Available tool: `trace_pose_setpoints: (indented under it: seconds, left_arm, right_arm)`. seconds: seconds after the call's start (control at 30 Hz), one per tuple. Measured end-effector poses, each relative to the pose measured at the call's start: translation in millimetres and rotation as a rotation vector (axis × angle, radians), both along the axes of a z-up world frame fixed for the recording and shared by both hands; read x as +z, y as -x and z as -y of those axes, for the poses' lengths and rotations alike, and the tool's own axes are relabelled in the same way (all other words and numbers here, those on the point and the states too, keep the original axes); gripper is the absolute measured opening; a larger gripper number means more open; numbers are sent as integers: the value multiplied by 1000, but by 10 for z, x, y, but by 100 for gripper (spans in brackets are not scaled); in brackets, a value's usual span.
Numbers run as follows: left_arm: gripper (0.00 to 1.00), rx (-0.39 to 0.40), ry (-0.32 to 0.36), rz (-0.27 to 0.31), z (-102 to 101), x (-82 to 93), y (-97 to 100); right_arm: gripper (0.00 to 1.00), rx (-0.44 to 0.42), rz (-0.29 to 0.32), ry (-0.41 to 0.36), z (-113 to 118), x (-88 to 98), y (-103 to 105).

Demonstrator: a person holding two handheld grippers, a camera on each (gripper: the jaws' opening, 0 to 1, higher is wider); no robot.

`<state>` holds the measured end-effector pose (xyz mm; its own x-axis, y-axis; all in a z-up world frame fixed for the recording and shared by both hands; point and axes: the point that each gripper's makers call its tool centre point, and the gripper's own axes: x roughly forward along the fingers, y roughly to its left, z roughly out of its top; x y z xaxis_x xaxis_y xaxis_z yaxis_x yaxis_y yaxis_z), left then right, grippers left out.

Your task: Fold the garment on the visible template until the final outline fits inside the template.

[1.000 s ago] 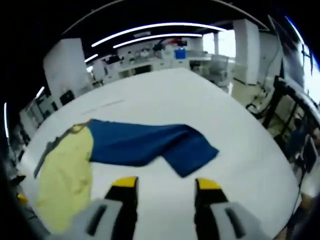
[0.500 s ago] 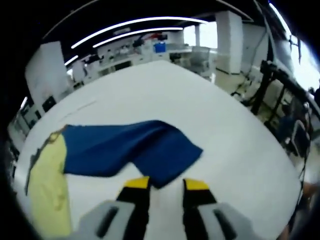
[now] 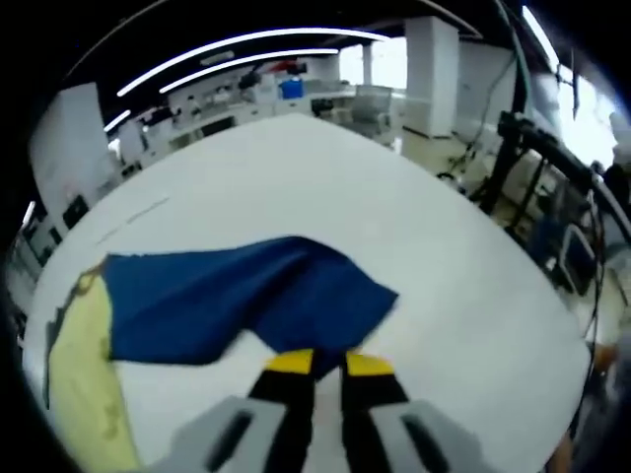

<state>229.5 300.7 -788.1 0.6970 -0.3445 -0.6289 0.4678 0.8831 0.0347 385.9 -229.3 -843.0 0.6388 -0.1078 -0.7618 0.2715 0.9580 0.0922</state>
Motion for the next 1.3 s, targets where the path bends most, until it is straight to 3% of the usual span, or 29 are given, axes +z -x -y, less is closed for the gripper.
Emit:
trace_pose_setpoints:
  seconds: [0.23, 0.33, 0.53, 0.7, 0.93, 1.3]
  left_arm:
    - [89, -4, -12, 3, 30, 26, -6]
    - [89, -2, -10, 4, 34, 34, -11]
    - [89, -6, -5, 6, 25, 38, -30]
    - [89, -13, -6, 9, 23, 44, -43]
    - [88, -3, 24, 0, 33, 46, -62]
    - [89, -2, 8, -2, 49, 67, -59]
  right_arm:
    - [0, 45, -15, -21, 55, 29, 23]
    - [0, 101, -37, 38, 170, 43, 46]
    - [0, 125, -52, 66, 331, 61, 95]
    - [0, 214, -81, 113, 383, 89, 135]
    - [0, 262, -106, 170, 600, 68, 66]
    - [0, 275, -150, 190, 656, 56, 183]
